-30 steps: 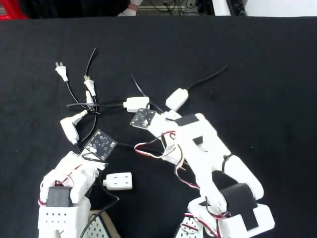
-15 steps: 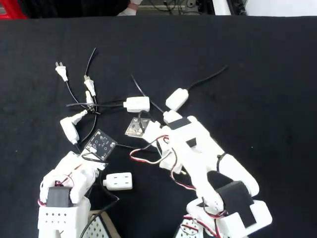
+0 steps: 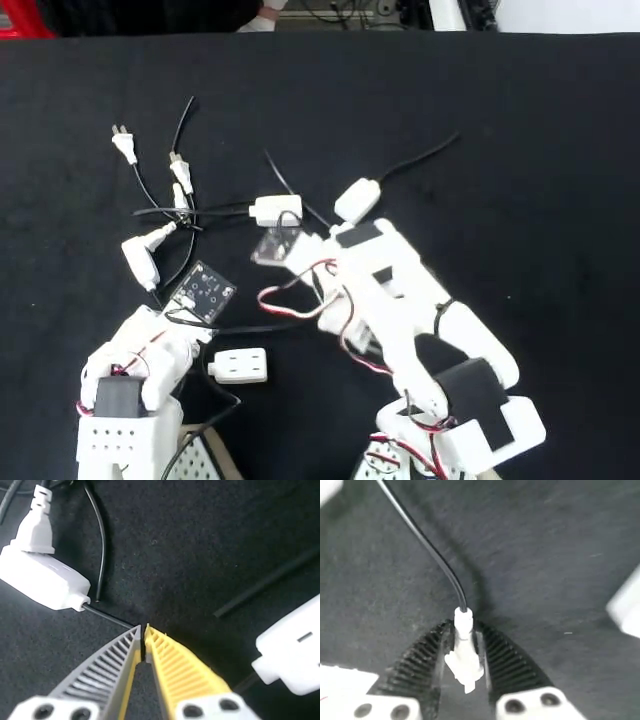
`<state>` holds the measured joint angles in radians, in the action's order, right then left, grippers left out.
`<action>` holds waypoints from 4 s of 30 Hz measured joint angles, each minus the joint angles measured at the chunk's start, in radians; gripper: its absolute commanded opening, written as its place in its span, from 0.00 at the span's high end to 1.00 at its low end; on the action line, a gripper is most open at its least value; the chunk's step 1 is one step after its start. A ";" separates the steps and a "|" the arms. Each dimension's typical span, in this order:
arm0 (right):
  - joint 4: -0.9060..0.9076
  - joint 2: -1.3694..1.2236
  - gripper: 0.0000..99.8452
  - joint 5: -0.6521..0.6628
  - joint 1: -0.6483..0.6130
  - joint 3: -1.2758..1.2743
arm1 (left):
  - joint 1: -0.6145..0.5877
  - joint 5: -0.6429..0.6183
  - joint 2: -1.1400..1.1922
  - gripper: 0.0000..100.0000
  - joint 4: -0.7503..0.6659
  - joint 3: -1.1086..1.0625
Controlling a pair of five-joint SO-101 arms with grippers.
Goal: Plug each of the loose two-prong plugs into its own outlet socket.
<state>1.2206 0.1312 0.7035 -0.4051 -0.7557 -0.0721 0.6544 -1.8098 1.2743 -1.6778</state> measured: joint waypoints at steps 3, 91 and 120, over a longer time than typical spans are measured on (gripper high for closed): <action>0.000 0.000 0.99 -0.023 0.058 0.054 | 0.000 0.000 0.000 0.97 0.000 0.000; 0.089 1.163 0.99 -0.367 0.025 -0.123 | 0.000 -0.259 0.000 0.97 -0.086 0.169; -0.347 0.904 0.99 -0.847 -0.466 -0.405 | 0.506 -0.552 -0.003 0.92 -0.124 0.390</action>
<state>0.8738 1.0349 -0.1435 -0.8715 -1.1607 0.4342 0.1020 -1.8128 1.1500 -1.2881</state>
